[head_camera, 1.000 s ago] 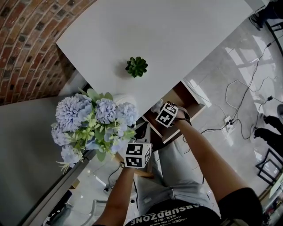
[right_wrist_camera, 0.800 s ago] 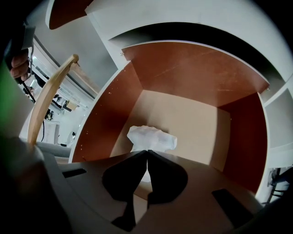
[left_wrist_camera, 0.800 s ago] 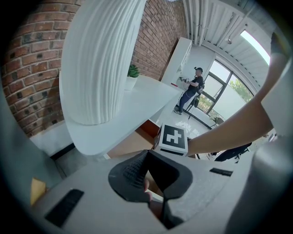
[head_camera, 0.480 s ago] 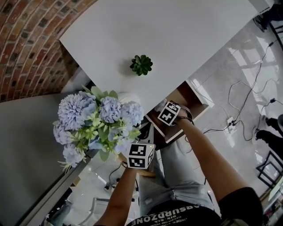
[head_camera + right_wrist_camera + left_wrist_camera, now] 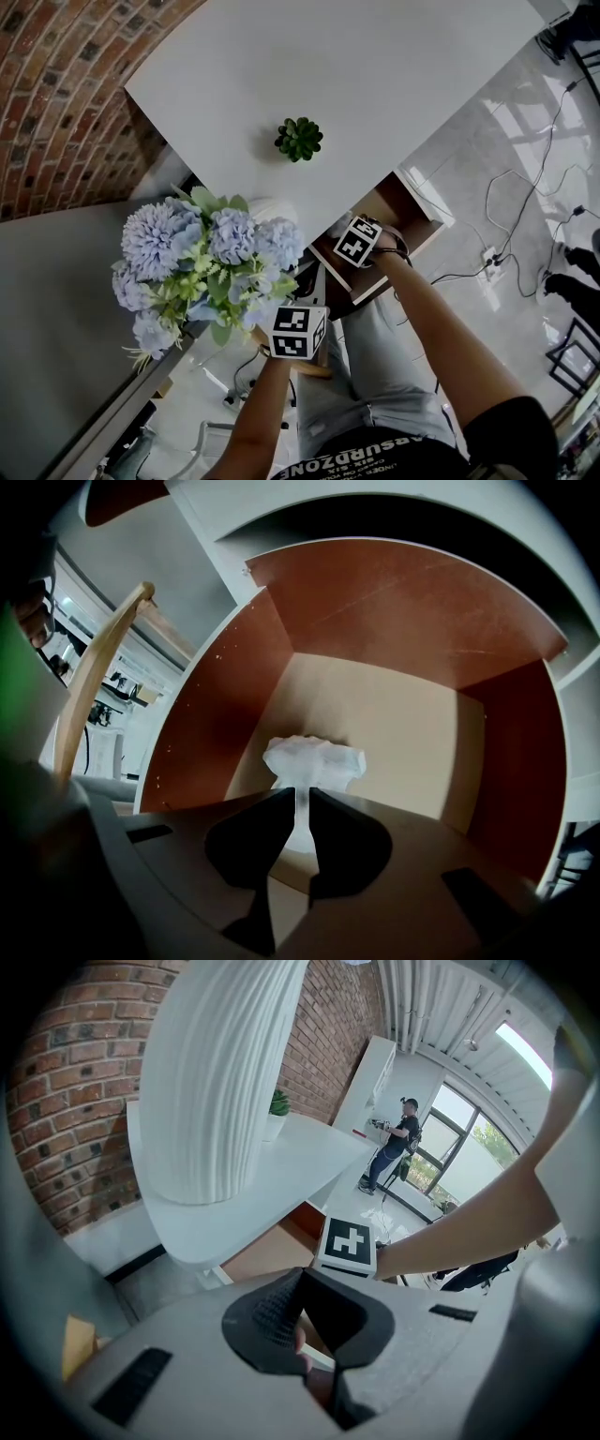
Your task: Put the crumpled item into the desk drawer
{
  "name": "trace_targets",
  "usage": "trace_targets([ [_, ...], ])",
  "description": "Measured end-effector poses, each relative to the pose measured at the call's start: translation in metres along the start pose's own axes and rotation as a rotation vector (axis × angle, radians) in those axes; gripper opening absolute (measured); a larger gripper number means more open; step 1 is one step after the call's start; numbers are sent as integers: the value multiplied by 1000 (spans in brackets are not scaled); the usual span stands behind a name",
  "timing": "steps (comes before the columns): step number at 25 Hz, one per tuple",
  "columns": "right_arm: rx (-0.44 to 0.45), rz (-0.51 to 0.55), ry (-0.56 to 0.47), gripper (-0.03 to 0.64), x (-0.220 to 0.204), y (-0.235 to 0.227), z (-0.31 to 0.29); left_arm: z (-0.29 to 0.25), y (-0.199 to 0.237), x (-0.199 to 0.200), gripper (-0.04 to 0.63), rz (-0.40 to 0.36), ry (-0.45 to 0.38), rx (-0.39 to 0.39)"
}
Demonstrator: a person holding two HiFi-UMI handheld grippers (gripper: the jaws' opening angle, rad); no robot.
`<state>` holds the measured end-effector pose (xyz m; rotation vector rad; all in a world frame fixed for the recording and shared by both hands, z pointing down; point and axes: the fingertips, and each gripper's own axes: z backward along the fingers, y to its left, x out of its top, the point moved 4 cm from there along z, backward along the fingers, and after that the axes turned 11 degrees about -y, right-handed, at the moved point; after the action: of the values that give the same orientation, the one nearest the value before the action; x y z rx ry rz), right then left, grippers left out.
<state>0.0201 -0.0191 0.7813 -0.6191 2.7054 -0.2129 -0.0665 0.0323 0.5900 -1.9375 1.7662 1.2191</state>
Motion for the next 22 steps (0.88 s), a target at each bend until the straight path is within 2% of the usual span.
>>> trace_targets([
  [7, 24, -55, -43, 86, 5, 0, 10, -2, -1, 1, -3, -5, 3, -10],
  [22, 28, -125, -183, 95, 23, 7, 57, -7, -6, 11, -3, -30, -15, -36],
])
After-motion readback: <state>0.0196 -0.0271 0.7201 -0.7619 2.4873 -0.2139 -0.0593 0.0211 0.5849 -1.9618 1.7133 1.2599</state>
